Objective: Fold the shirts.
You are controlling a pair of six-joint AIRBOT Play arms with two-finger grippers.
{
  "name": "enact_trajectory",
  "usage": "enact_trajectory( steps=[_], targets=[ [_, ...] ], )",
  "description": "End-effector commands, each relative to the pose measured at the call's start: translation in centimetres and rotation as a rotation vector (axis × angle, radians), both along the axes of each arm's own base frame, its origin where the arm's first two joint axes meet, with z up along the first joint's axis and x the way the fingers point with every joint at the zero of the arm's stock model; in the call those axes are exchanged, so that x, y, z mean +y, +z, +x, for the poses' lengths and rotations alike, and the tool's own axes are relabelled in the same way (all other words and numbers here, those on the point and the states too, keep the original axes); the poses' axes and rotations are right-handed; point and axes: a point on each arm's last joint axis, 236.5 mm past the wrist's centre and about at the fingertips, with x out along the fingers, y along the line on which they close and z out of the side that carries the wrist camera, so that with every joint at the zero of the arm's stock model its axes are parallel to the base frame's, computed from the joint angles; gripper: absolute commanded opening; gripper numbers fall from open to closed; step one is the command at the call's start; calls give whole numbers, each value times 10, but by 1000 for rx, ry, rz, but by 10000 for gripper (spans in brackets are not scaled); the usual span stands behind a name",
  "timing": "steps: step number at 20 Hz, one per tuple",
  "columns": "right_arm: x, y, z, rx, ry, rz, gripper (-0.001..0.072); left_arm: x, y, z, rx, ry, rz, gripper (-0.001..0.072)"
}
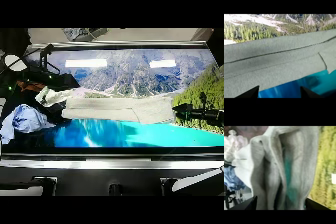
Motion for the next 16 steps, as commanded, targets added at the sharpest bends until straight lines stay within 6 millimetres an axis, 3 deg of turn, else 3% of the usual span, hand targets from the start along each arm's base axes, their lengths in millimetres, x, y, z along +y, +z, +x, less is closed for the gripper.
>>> enact_trajectory(
  steps=[1,7,11,13,15,16],
  targets=[
    [8,15,1,-61,25,63,698,0,1,0,-1,2,-1,615],
    [7,10,0,-54,29,44,698,0,1,0,-1,2,-1,615],
    [10,-25,-2,45,52,-94,664,0,1,0,-1,2,-2,615],
    [10,-37,7,77,20,-146,408,0,1,0,-1,2,-2,615],
    [9,-34,17,78,-27,-148,99,0,1,0,-2,1,-1,615],
    [8,-27,21,62,-38,-148,48,0,1,0,-2,1,-1,615]
  ],
)
